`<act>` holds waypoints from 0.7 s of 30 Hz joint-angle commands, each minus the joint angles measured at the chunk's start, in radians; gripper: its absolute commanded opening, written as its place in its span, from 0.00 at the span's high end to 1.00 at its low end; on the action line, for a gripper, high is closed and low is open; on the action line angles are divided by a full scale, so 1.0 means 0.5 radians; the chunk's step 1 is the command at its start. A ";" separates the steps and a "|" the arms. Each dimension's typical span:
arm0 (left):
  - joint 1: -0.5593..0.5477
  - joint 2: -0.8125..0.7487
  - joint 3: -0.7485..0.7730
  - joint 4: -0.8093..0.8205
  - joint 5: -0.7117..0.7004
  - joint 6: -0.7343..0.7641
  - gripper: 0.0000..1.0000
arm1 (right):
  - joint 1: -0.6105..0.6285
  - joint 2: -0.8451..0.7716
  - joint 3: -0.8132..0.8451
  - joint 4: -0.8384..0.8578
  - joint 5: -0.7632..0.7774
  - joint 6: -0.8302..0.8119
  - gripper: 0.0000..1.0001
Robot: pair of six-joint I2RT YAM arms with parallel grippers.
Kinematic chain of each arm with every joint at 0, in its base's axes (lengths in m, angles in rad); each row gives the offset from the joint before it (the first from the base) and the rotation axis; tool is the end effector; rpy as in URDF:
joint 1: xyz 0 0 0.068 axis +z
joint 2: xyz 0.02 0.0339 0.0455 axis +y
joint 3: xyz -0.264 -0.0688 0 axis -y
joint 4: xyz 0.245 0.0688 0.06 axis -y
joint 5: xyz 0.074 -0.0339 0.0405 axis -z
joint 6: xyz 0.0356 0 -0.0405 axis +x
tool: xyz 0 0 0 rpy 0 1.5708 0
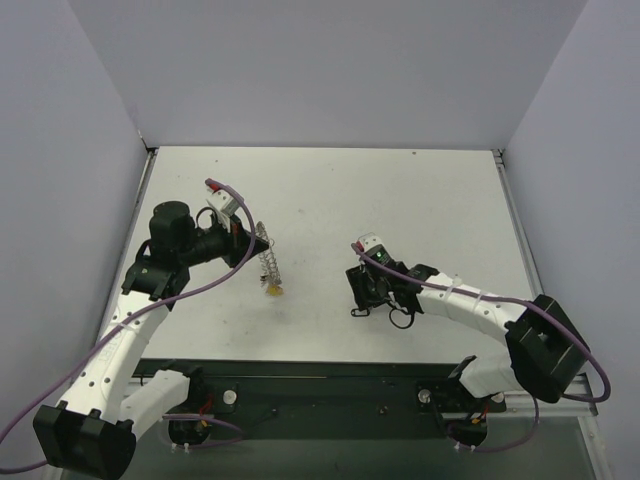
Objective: Put the keys on the keyring
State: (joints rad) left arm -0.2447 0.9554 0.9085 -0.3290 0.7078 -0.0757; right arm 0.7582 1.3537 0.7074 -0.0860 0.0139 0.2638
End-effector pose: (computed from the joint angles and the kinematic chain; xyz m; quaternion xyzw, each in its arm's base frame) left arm 0.1973 -0.0731 0.3404 0.2597 0.7563 -0.3670 0.4752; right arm 0.2010 0.1897 0.1984 -0.2208 0.8863 0.1935 0.3582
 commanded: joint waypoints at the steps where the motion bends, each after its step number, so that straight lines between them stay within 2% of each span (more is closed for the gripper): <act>1: 0.011 -0.055 0.015 0.158 0.029 -0.014 1.00 | -0.035 0.020 0.067 -0.150 0.064 0.150 0.52; 7: 0.011 -0.052 0.015 0.161 0.036 -0.014 1.00 | -0.038 0.017 0.046 -0.172 -0.015 0.236 0.52; 10: 0.011 -0.055 0.018 0.164 0.032 -0.017 1.00 | -0.035 0.035 0.027 -0.159 -0.070 0.282 0.58; 15: 0.008 -0.055 0.018 0.164 0.039 -0.017 1.00 | -0.038 0.060 0.012 -0.153 -0.049 0.313 0.63; 21: 0.008 -0.058 0.015 0.167 0.039 -0.017 1.00 | -0.038 0.069 -0.004 -0.162 -0.046 0.353 0.63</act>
State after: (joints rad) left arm -0.2447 0.9516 0.9066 -0.3275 0.7090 -0.0757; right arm 0.7403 1.3880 0.7078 -0.1394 -0.0120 0.4095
